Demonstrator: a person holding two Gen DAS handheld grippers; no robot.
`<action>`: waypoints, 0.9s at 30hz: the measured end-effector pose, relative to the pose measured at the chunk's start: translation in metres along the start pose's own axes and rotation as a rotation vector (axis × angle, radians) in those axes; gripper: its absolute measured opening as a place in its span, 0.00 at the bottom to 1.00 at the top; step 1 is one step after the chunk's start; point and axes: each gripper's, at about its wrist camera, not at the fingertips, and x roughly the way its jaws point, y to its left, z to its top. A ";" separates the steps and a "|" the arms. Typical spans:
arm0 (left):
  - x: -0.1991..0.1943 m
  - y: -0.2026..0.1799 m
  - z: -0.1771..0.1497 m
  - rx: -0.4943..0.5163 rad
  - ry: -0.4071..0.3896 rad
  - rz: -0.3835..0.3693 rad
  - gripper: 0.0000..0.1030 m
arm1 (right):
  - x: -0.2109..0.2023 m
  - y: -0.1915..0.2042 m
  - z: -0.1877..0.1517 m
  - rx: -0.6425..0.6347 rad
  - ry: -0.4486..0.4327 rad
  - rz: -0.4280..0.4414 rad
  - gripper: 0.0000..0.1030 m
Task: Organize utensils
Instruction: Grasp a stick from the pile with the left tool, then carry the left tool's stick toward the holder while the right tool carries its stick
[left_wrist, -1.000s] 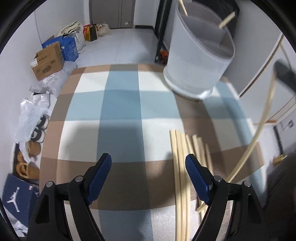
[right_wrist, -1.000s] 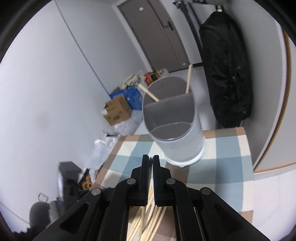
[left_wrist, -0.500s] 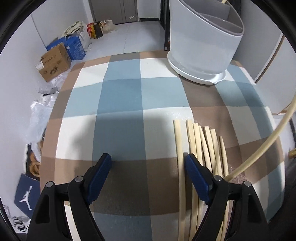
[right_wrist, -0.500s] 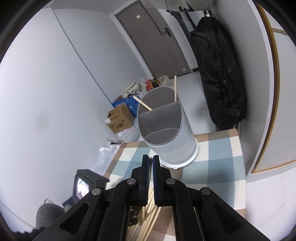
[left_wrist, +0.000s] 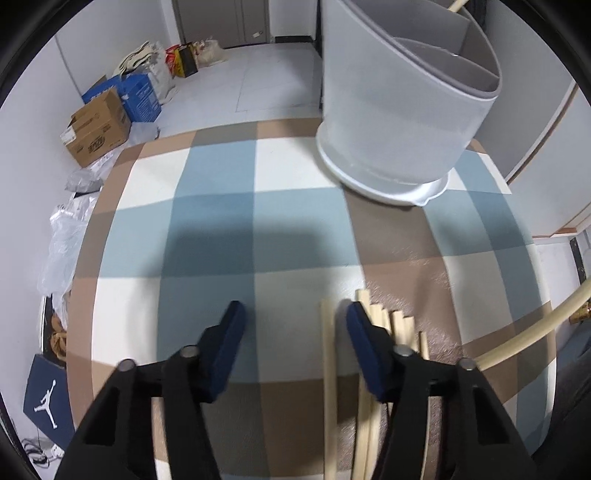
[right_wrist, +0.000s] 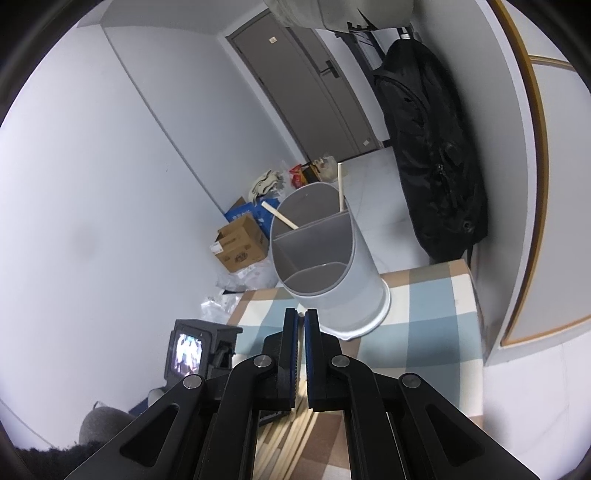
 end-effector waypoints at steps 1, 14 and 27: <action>-0.001 -0.002 -0.001 0.009 -0.005 -0.010 0.32 | 0.000 0.000 0.000 -0.001 -0.001 0.000 0.03; -0.024 0.020 0.004 -0.082 -0.093 -0.071 0.03 | 0.002 0.006 0.001 -0.017 -0.011 -0.006 0.03; -0.107 0.027 0.016 -0.158 -0.337 -0.183 0.02 | -0.001 0.040 0.010 -0.107 -0.024 -0.008 0.03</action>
